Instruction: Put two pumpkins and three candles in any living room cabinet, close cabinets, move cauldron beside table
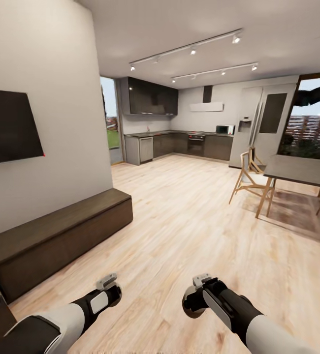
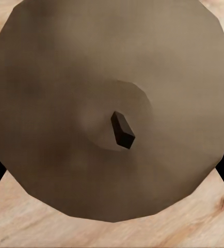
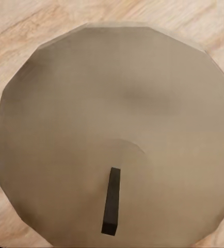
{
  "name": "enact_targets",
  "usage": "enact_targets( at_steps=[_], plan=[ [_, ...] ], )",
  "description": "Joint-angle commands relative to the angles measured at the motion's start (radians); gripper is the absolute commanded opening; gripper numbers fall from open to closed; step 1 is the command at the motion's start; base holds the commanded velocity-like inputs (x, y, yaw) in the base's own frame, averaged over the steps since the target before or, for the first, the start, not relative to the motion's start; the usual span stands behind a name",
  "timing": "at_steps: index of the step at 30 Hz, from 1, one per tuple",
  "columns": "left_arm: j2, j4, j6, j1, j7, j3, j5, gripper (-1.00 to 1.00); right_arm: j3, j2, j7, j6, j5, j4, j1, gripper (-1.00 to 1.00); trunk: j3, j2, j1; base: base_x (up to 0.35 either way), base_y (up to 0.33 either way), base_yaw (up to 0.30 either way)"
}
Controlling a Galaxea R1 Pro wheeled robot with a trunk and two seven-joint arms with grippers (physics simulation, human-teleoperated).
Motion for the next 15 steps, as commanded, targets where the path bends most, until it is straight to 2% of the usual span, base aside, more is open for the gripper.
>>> enact_targets(
  at_steps=[1,15],
  plan=[
    [-0.001,0.001,0.003,-0.001,0.001,-0.01,0.006,-1.0,0.006,-0.002,-0.006,0.004,-0.007,-0.002,-0.001,-1.0,-0.001,-0.001,0.0,-0.136,0.278,0.289],
    [-0.001,0.001,0.003,-0.001,0.001,-0.01,0.006,-1.0,0.006,-0.002,-0.006,0.004,-0.007,-0.002,-0.001,-1.0,-0.001,-0.001,0.0,-0.142,0.278,0.289]
  ],
)
